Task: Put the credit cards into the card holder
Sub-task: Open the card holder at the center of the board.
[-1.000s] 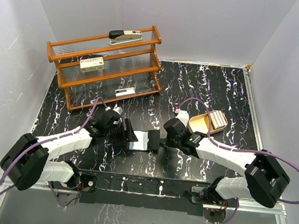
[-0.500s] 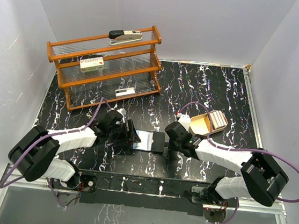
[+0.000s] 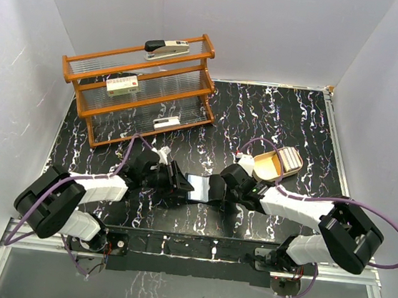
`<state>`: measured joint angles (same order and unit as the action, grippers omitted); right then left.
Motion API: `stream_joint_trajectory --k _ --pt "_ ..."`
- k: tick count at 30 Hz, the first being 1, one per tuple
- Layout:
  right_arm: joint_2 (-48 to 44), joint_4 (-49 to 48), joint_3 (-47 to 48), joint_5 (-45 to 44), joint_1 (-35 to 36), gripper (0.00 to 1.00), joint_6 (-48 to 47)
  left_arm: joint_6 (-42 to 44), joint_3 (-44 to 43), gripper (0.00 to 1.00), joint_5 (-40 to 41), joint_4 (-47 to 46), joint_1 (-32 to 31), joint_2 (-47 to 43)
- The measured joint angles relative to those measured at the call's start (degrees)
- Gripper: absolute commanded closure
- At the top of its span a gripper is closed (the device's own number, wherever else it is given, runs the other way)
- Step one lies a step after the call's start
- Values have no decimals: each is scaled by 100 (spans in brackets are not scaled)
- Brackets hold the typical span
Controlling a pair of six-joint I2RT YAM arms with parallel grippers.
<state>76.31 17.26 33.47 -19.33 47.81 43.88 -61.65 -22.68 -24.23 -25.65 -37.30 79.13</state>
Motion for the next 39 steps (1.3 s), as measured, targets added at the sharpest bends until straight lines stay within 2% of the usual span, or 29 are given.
stream_joint_trajectory --k 10,14,21,26,30,33,36,39 --pt "24 -247 -57 142 -20 100 28 -321 114 66 -225 -949 0 26" --pt "24 -282 -66 155 -20 100 57 -291 114 70 -229 -1016 0 269" --pt "17 -280 -66 170 -22 99 79 -149 90 100 -205 -859 0 435" --pt "-68 -20 -22 199 -20 76 24 -9 90 100 -192 -708 0 404" --pt "-114 621 442 264 -20 61 -114 166 85 100 -164 -402 0 181" --pt "-286 879 807 361 -20 54 -195 328 52 100 -127 -72 0 -63" --pt "-522 957 1071 638 -20 40 -225 507 -9 100 -94 267 0 -306" --pt "-645 892 1189 1040 -20 35 -236 627 -20 100 -48 535 0 -501"
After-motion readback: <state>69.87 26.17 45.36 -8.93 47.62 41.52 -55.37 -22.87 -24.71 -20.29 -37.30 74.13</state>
